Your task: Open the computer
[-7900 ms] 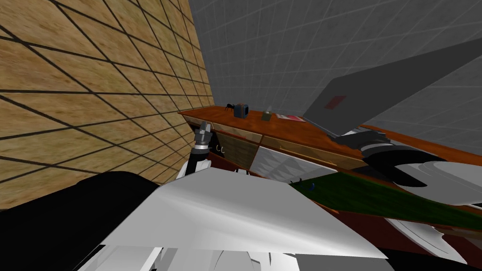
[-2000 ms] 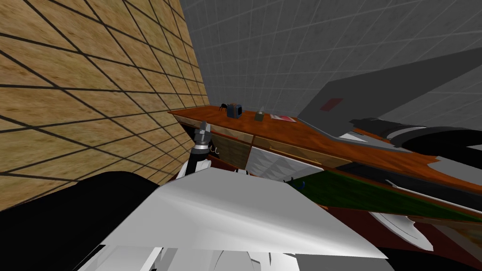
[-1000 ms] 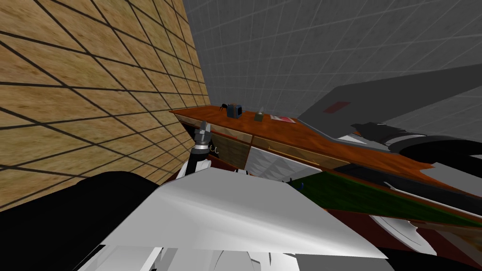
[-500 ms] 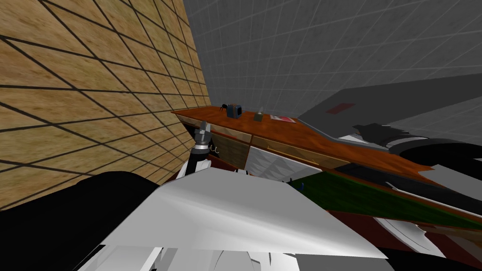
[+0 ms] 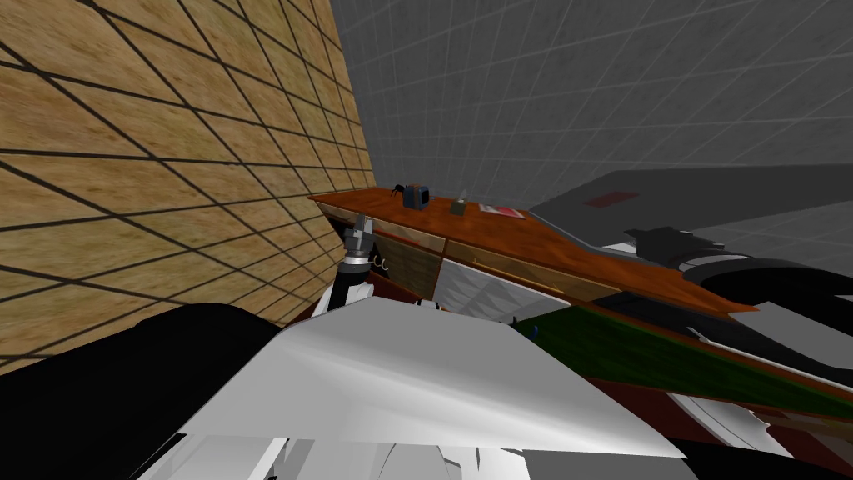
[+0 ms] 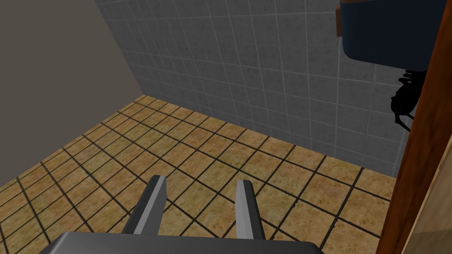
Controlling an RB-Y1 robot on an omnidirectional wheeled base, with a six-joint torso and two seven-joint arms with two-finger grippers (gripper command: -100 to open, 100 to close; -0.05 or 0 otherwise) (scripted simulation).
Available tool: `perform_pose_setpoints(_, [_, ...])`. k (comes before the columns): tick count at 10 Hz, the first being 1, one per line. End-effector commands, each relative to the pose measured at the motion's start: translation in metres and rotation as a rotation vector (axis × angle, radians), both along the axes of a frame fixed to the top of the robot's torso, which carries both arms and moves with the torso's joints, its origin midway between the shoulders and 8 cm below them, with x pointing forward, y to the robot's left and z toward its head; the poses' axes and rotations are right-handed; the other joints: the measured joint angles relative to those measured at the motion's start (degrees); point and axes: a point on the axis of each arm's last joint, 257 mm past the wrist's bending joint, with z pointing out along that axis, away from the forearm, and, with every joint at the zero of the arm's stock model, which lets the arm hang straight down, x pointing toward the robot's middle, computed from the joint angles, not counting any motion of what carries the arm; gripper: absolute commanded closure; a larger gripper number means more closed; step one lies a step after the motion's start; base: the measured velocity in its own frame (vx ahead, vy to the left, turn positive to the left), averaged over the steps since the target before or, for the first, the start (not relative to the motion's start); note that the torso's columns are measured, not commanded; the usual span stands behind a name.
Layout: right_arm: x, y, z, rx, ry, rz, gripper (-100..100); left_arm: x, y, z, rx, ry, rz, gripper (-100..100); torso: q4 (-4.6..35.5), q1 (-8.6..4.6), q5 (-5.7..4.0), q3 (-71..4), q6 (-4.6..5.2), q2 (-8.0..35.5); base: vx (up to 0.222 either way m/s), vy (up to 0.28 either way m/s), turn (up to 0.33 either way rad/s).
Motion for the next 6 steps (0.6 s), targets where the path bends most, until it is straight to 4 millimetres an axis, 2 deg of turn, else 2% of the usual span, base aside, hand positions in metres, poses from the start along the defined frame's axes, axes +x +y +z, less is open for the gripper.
perform_pose_setpoints(1, [-0.007, -0.004, -0.025, 0.073, 0.012, -0.010, 100, 0.000, 0.000, 0.000, 0.000, 0.000, 0.000, 0, -0.01, -0.01, -0.01, 0.00, 0.02, 0.00, -0.009, -0.016, 0.011])
perform_pose_setpoints(2, [-0.007, -0.004, -0.025, 0.073, 0.012, -0.010, 100, 0.000, 0.000, 0.000, 0.000, 0.000, 0.000, 0, -0.01, 0.03, 0.00, 0.00, 0.03, -0.01, -0.001, -0.008, -0.008])
perform_pose_setpoints(3, [-0.012, -0.007, -0.038, 0.152, -0.001, -0.021, 100, 0.000, 0.000, 0.000, 0.000, 0.000, 0.000, 0, -0.01, 0.09, 0.04, -0.01, 0.02, -0.03, -0.007, -0.016, 0.043])
perform_pose_setpoints(4, [-0.012, -0.007, -0.038, 0.152, -0.001, -0.021, 100, 0.000, 0.000, 0.000, 0.000, 0.000, 0.000, 0, -0.03, 0.12, 0.04, -0.02, -0.07, -0.04, -0.014, -0.015, 0.053])
perform_pose_setpoints(5, [-0.006, -0.008, -0.020, 0.135, -0.023, -0.021, 100, 0.000, 0.000, 0.000, 0.000, 0.000, 0.000, 0, -0.07, 0.07, -0.01, -0.07, -0.09, -0.11, -0.013, -0.003, -0.005])
perform_pose_setpoints(6, [0.002, -0.002, -0.005, 0.134, -0.028, -0.008, -100, 0.000, 0.000, 0.000, 0.000, 0.000, 0.000, 0, 0.09, 0.12, 0.25, -0.13, -0.06, -0.11, -0.006, -0.002, -0.085])
